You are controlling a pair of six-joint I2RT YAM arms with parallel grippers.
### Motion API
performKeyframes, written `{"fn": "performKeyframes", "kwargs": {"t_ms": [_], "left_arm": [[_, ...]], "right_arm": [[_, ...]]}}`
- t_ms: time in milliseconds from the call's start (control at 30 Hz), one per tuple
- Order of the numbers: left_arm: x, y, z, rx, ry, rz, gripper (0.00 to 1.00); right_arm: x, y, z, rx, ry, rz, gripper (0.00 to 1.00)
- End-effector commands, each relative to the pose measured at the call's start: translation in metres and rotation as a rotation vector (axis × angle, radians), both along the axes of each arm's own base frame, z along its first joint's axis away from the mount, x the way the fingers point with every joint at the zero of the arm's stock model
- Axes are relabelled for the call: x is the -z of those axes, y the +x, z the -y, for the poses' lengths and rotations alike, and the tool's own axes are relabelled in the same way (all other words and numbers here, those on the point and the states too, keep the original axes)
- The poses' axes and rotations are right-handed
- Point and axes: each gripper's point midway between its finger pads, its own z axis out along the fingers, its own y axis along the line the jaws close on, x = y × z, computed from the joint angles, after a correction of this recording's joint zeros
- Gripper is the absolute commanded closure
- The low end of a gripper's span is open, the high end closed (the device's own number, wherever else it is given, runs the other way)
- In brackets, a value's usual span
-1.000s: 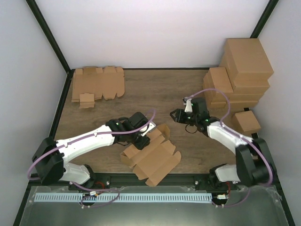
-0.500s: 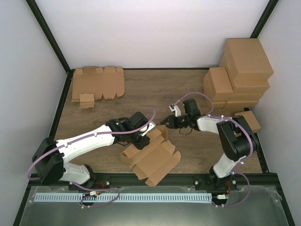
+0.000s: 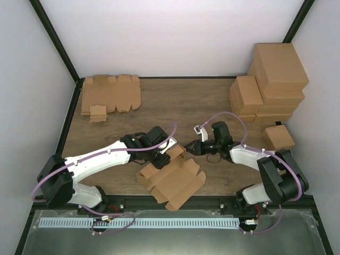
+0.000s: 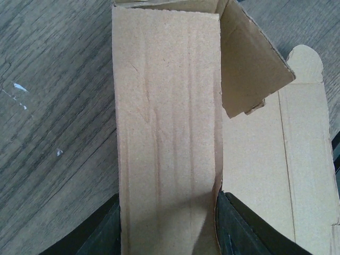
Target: Fold the paper box
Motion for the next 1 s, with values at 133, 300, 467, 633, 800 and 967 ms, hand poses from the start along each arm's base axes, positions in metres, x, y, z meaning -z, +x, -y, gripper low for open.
{"fn": "performKeyframes", "kwargs": {"t_ms": [133, 300, 467, 633, 800, 967], "left_arm": [[-0.011, 0.002, 0.01, 0.009, -0.047, 0.012, 0.54], [-0.012, -0.001, 0.01, 0.013, -0.055, 0.004, 0.54], [-0.021, -0.01, 0.018, 0.048, -0.134, -0.036, 0.54], [-0.029, -0.015, 0.026, 0.08, -0.176, -0.064, 0.54], [-0.023, -0.012, 0.02, 0.082, -0.138, -0.051, 0.54], [-0.018, -0.011, 0.015, 0.097, -0.104, -0.034, 0.54]], "right_arm": [[-0.013, -0.006, -0.002, -0.021, 0.064, 0.133, 0.77], [-0.023, -0.02, -0.004, -0.052, 0.146, 0.162, 0.75], [-0.037, -0.03, -0.003, -0.083, 0.196, 0.263, 0.7], [-0.036, -0.028, -0.007, -0.118, 0.174, 0.303, 0.69], [-0.04, -0.041, -0.004, -0.133, 0.216, 0.348, 0.69], [-0.04, -0.055, -0.005, -0.182, 0.218, 0.398, 0.69]]}}
